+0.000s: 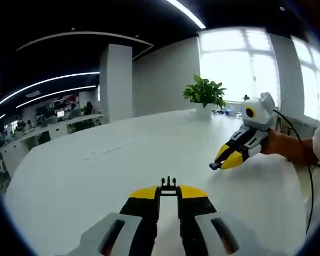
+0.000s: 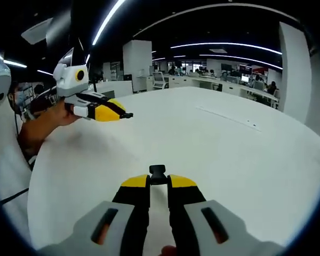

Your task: Snap the two parts of the plastic buckle together until the buckle closes and remains connected.

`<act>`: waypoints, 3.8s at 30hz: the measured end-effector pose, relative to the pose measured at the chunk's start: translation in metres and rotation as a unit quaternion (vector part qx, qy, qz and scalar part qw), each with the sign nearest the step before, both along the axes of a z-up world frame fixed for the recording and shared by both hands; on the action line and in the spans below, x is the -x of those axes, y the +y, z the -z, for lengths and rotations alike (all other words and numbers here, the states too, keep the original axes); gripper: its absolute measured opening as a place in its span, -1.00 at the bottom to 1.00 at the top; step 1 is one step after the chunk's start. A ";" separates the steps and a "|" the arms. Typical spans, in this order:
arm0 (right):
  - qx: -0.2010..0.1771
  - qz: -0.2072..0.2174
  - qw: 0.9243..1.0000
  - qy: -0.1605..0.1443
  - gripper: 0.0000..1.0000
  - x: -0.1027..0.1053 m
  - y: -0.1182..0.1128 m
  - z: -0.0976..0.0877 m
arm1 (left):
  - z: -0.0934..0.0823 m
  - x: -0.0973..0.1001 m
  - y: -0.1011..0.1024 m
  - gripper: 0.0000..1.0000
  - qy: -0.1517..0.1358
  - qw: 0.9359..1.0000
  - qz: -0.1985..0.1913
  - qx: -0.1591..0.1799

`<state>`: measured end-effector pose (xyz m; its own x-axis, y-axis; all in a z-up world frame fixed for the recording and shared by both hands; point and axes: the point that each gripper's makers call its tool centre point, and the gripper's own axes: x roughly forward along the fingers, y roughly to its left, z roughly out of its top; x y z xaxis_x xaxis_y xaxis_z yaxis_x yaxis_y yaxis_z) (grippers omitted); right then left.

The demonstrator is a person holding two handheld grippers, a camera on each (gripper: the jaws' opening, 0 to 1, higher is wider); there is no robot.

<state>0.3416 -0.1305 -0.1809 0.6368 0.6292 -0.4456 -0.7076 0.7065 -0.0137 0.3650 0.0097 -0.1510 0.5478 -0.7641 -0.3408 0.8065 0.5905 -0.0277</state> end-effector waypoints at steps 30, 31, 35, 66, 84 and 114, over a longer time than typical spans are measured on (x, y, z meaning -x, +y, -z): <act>0.006 -0.139 0.990 0.000 -0.75 0.057 0.023 0.007 | 0.014 0.061 -0.005 -0.76 0.013 0.992 0.122 -0.019; 0.005 -0.142 0.990 0.001 -0.75 0.058 0.023 0.008 | 0.015 0.064 -0.005 -0.76 0.011 0.991 0.130 -0.018; 0.001 -0.152 0.988 0.002 -0.75 0.064 0.024 0.009 | 0.018 0.072 -0.006 -0.76 0.014 0.989 0.150 -0.009; -0.023 -0.240 0.971 0.014 -0.75 0.102 0.049 0.014 | 0.027 0.118 -0.017 -0.76 0.029 0.961 0.275 -0.014; -0.001 -0.280 0.960 0.018 -0.75 0.116 0.058 0.020 | 0.041 0.139 -0.022 -0.76 0.049 0.946 0.319 -0.025; 0.002 -0.271 0.962 0.004 -0.75 0.118 0.067 0.021 | 0.055 0.145 -0.025 -0.77 0.019 0.940 0.339 -0.028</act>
